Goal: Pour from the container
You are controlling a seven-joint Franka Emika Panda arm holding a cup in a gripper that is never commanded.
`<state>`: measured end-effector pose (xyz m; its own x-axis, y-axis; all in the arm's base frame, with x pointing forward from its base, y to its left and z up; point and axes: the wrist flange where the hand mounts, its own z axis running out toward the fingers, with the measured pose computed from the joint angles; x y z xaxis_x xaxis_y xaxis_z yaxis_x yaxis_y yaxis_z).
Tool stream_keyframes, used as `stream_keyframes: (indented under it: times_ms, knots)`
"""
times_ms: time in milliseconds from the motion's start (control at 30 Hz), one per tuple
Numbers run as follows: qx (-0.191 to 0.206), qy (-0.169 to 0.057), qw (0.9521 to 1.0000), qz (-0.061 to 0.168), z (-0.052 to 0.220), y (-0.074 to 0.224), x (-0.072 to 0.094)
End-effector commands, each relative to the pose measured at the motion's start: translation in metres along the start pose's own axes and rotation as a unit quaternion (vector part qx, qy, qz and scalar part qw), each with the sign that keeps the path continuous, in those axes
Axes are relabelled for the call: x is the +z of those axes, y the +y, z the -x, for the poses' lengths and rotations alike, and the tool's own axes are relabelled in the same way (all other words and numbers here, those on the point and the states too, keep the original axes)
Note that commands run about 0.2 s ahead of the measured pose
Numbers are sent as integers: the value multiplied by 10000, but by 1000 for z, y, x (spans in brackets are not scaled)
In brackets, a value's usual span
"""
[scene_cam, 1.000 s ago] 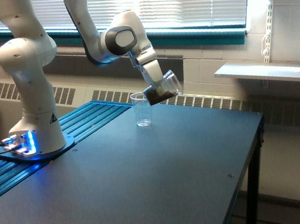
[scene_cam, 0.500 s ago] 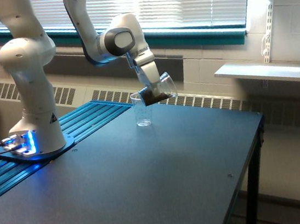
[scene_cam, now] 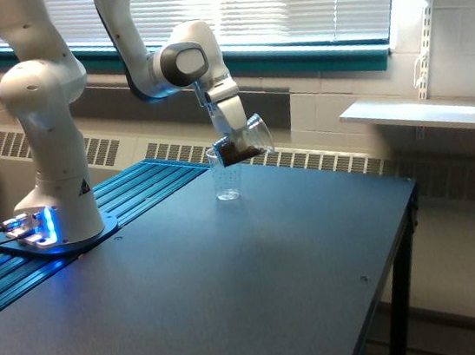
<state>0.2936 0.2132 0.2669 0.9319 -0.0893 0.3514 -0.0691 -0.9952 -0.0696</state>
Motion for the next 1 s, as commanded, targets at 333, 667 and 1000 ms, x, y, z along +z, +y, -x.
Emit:
stream_keyframes:
  times_ms: [333, 667, 1000]
  knots:
    - [-373, -32, 9992, -124, 26, -13, -13]
    - [-499, -127, 9986, -156, 45, -13, -22]
    - [-583, -205, 9979, -213, 52, -21, -36]
